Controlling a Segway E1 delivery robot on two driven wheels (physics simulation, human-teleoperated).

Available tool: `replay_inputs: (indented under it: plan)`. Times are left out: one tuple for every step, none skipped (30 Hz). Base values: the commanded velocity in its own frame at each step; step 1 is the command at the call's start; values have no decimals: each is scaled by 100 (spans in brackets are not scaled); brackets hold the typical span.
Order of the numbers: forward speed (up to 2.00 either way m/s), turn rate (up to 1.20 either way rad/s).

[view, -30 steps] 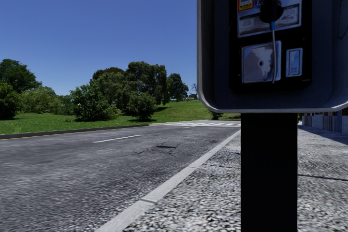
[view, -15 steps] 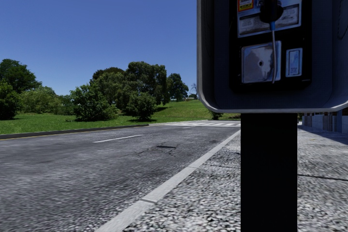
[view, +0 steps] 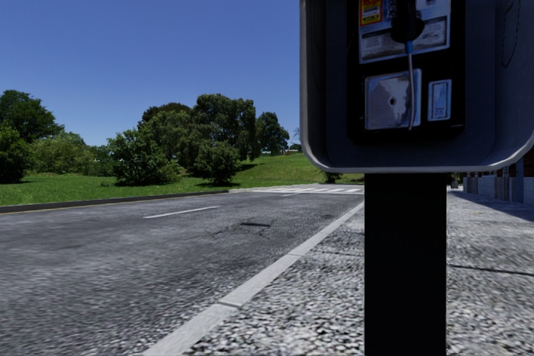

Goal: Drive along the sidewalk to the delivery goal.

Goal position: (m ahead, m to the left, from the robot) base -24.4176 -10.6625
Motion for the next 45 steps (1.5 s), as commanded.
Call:
replay_inputs:
  plan:
    - [-46, 0]
    - [-46, 0]
    - [-46, 0]
    - [-46, 0]
    - [-61, 0]
    - [-66, 0]
    - [-66, 0]
    - [-63, 0]
    - [-52, 0]
    - [-52, 0]
    - [-46, 0]
    - [-43, 0]
    - [-43, 0]
    - [-43, 0]
    - [-43, 2]
    - [-42, 12]
    - [-42, 12]
    - [-42, 30]
    - [-42, 37]
    - [-42, 41]
    - [-42, 41]
    - [-42, 44]
    - [-42, 45]
    - [-42, 45]
    - [-42, 46]
    - [-42, 46]
    - [-42, 46]
    - [-42, 46]
    - [-42, 48]
    - [-42, 50]
    - [-42, 50]
    - [-42, 50]
    - [-42, 50]
    - [-42, 50]
    - [-42, 50]
    - [-42, 50]
    - [-42, 50]
    - [-42, 50]
    - [-42, 50]
    - [-43, 50]
    - [-43, 50]
    - [-43, 50]
    - [-45, 50]
    - [-48, 50]
    - [-48, 50]
